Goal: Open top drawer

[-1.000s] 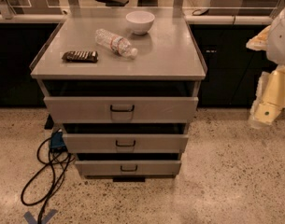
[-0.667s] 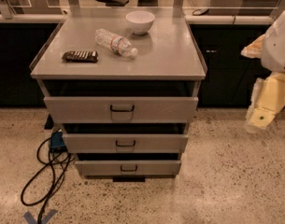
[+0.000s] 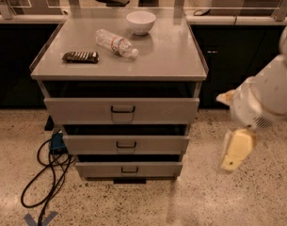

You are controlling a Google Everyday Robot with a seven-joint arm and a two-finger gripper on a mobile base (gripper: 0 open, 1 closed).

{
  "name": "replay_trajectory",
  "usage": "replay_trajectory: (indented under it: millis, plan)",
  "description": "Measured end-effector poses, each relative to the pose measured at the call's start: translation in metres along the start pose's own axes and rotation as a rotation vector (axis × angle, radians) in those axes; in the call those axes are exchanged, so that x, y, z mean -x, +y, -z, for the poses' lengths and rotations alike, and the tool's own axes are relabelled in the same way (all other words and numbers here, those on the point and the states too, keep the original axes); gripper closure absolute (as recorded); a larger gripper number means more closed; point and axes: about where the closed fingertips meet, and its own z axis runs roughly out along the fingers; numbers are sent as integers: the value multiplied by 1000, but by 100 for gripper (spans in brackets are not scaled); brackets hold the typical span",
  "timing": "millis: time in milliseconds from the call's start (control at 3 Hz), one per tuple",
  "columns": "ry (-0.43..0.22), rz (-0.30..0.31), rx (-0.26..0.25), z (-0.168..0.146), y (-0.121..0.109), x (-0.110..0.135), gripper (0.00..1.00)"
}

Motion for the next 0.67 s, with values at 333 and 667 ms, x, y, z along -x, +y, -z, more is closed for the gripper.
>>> replay_trajectory:
  millis: [333, 667]
  plan:
    - [45, 26, -39, -58, 21, 18, 0]
    - [104, 76, -72, -132, 36, 41, 0]
